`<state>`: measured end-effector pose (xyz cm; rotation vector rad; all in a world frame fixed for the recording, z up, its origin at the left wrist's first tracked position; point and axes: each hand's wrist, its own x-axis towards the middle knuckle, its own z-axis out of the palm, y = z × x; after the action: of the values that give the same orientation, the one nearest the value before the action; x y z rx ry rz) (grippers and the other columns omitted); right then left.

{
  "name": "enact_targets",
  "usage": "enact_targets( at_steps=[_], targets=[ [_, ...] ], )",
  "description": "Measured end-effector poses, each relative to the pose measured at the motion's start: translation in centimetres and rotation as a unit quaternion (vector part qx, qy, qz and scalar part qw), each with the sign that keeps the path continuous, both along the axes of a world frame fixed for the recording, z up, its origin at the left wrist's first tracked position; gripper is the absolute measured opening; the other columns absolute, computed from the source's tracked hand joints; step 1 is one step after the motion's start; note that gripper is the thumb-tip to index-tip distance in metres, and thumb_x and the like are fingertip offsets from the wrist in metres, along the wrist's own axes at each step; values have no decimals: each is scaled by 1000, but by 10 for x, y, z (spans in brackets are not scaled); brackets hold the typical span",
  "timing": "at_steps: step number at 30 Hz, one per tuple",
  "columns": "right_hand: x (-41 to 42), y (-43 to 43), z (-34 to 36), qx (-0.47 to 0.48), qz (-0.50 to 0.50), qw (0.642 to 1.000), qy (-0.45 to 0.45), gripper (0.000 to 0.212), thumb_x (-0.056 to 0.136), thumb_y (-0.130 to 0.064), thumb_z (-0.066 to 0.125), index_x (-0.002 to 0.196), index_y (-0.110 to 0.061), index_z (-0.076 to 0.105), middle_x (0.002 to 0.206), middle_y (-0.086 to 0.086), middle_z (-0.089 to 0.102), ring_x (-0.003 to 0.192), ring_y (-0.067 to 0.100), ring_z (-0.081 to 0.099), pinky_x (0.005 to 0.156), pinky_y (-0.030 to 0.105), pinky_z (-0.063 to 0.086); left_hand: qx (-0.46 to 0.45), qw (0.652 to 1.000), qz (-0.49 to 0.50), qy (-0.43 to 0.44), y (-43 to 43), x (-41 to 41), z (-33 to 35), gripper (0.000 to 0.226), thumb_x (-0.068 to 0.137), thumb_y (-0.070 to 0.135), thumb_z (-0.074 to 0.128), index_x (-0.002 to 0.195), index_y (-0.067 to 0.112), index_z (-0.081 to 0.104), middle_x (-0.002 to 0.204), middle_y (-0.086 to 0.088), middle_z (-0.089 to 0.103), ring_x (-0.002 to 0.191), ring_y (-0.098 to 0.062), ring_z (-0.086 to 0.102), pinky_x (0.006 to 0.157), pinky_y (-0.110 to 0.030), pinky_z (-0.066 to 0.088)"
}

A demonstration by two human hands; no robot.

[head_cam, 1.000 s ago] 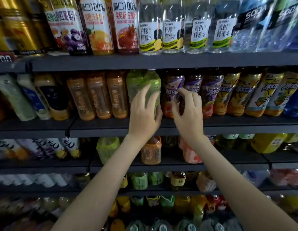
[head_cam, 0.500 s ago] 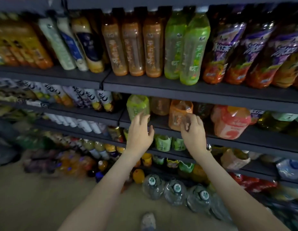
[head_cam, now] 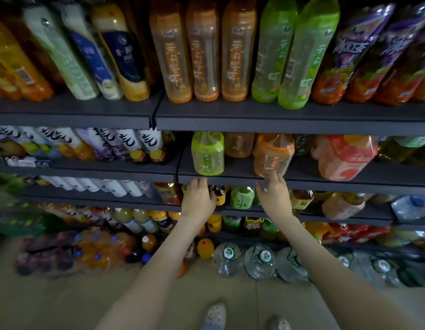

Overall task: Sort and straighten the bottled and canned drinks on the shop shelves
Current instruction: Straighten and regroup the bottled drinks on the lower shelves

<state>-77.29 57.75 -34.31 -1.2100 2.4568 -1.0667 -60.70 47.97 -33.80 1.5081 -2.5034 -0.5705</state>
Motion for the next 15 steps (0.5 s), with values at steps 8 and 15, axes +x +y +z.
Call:
enact_targets(
  at_steps=[8,15],
  targets=[
    [-6,15,12,12,-95,995,-1,35,93,-16,54,127,-6,48,118,11,51,111,30,51,79,34,43,9,989,-147,-6,10,-58,6,47,97,27,47,140,10,36,138,-11,40,121,-29,46,89,-41,48],
    [-61,78,34,-27,-142,989,19,35,93,-16,57,126,-9,50,124,9,52,117,27,49,84,31,42,-8,978,-210,18,62,-119,27,47,96,28,48,139,12,36,139,-10,38,120,-31,45,85,-42,48]
  ],
)
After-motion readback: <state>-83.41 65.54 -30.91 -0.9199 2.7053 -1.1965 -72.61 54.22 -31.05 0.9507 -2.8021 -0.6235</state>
